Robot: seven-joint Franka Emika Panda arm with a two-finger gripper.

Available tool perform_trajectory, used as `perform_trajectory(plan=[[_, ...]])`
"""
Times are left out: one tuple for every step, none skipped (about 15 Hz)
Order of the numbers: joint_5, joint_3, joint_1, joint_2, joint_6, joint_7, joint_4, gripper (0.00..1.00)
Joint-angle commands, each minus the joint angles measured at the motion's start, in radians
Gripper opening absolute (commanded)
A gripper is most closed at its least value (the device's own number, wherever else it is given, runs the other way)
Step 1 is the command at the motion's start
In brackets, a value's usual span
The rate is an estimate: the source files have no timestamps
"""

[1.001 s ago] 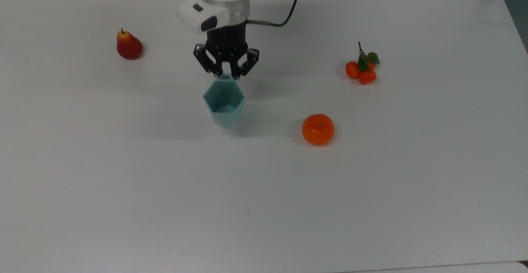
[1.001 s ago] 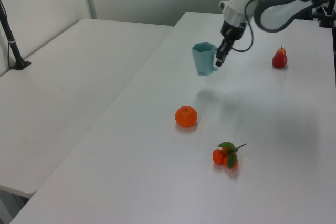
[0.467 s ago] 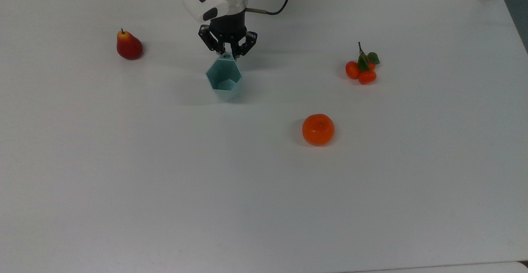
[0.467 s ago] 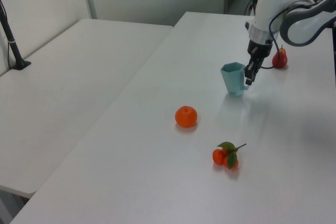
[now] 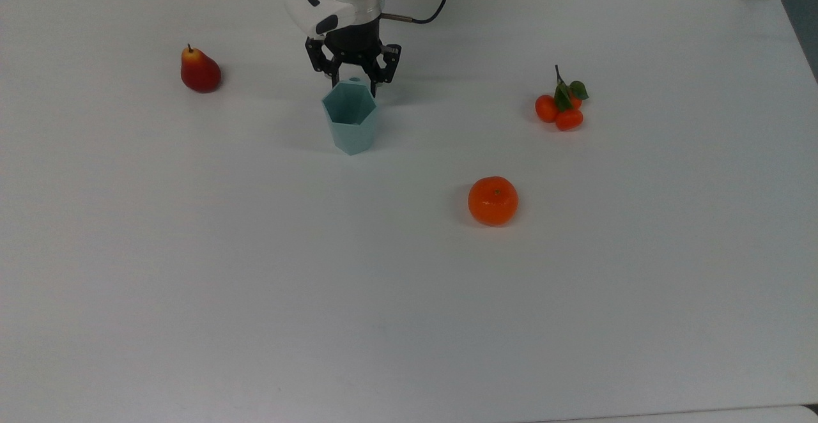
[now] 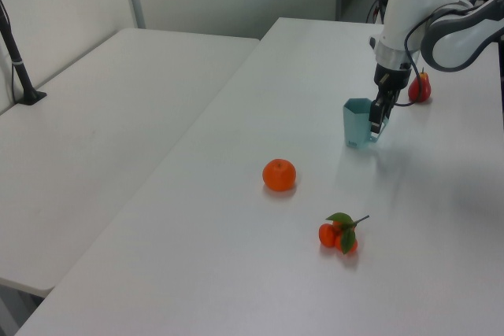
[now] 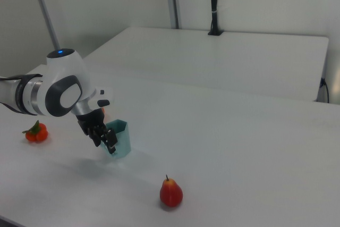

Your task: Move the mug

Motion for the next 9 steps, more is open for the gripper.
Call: perform_trajectory(plan=[[-0.046, 0.011, 0.015, -0.045, -0.137, 0.02, 0.038, 0.93], [-0.057, 0.021, 0.014, -0.05, -0.236, 0.013, 0.1, 0.99], [-0.057, 0.021, 0.014, -0.048, -0.305, 0.0, 0.163, 0.99], [-0.057, 0.021, 0.014, -0.045, -0.373, -0.02, 0.238, 0.99], [-0.048, 0.019, 0.011, -0.036, -0.434, -0.042, 0.313, 1.0], [-0.041, 0.019, 0.009, -0.028, -0.484, -0.062, 0.384, 1.0], [-0.041, 0.019, 0.006, -0.021, -0.524, -0.072, 0.447, 1.0], [-0.041, 0.019, 0.005, -0.018, -0.563, -0.073, 0.495, 1.0], [-0.041, 0.019, 0.006, -0.016, -0.597, -0.073, 0.539, 1.0]])
